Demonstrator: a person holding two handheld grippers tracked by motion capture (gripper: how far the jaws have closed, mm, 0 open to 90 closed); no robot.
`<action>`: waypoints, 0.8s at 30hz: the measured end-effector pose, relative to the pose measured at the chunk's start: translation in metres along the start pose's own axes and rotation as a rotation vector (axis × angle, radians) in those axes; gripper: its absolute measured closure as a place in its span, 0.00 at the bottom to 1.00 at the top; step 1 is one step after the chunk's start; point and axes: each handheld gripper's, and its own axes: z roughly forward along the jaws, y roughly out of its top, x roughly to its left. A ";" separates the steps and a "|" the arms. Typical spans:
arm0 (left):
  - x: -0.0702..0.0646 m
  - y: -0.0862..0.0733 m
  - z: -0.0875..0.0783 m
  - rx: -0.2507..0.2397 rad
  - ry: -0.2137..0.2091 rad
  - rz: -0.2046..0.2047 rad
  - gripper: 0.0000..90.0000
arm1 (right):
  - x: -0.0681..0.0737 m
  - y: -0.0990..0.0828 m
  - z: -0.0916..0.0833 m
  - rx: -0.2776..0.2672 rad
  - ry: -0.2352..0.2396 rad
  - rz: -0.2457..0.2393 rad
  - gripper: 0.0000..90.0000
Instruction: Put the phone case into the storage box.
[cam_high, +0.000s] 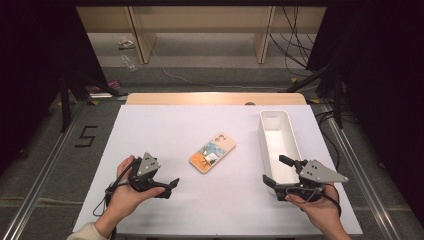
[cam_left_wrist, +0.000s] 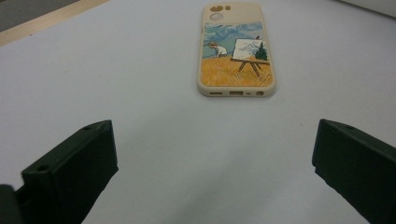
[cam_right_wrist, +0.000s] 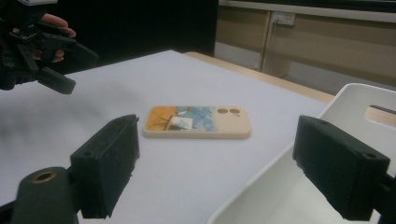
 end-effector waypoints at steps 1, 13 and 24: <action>0.000 0.000 0.000 0.004 -0.001 0.001 0.00 | 0.000 0.000 0.000 0.000 0.000 0.001 0.17; -0.005 0.007 0.003 0.022 -0.012 0.005 0.00 | 0.001 0.001 0.000 -0.001 -0.003 0.001 0.17; -0.009 0.026 0.029 0.055 -0.030 0.013 0.00 | 0.001 0.000 0.001 -0.002 -0.005 0.005 0.17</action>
